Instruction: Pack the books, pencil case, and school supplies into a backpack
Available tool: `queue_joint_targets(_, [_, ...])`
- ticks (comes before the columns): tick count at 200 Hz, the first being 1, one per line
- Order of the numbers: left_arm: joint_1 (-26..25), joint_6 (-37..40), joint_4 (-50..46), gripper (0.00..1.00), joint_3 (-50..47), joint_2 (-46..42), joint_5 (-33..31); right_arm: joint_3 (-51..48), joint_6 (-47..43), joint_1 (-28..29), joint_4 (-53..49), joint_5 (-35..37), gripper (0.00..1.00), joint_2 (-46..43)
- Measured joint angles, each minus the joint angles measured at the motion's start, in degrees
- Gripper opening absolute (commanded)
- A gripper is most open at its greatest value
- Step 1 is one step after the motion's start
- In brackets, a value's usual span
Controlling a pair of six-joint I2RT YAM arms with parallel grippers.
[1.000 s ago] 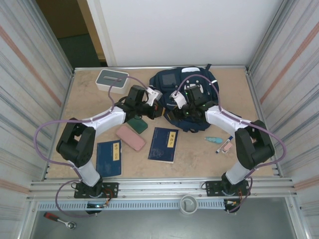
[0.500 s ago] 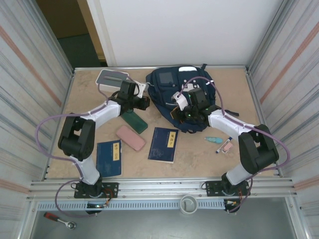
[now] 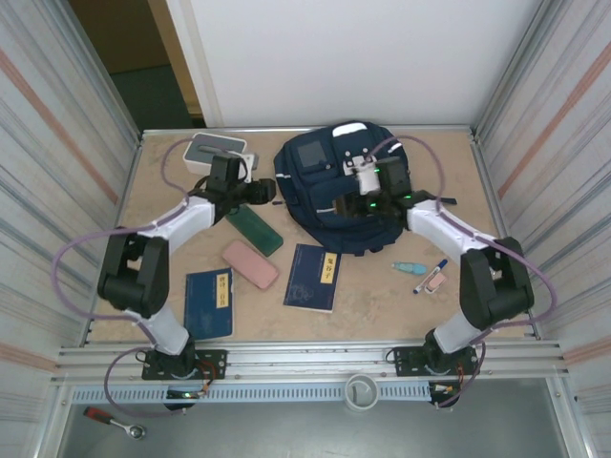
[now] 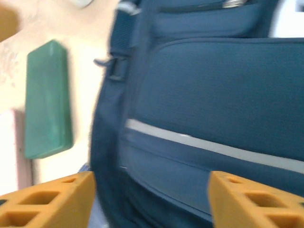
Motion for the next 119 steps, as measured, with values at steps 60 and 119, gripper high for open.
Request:
queue_joint_targets(60, [-13.29, 11.06, -3.13, 0.82, 5.6, 3.96, -0.37, -0.33, 12.52, -14.95, -5.66, 7.65, 0.67, 3.23])
queue_joint_targets(119, [-19.02, 21.64, -14.93, 0.87, 23.06, 19.26, -4.85, -1.01, 16.39, -15.06, -4.7, 7.34, 0.61, 9.92])
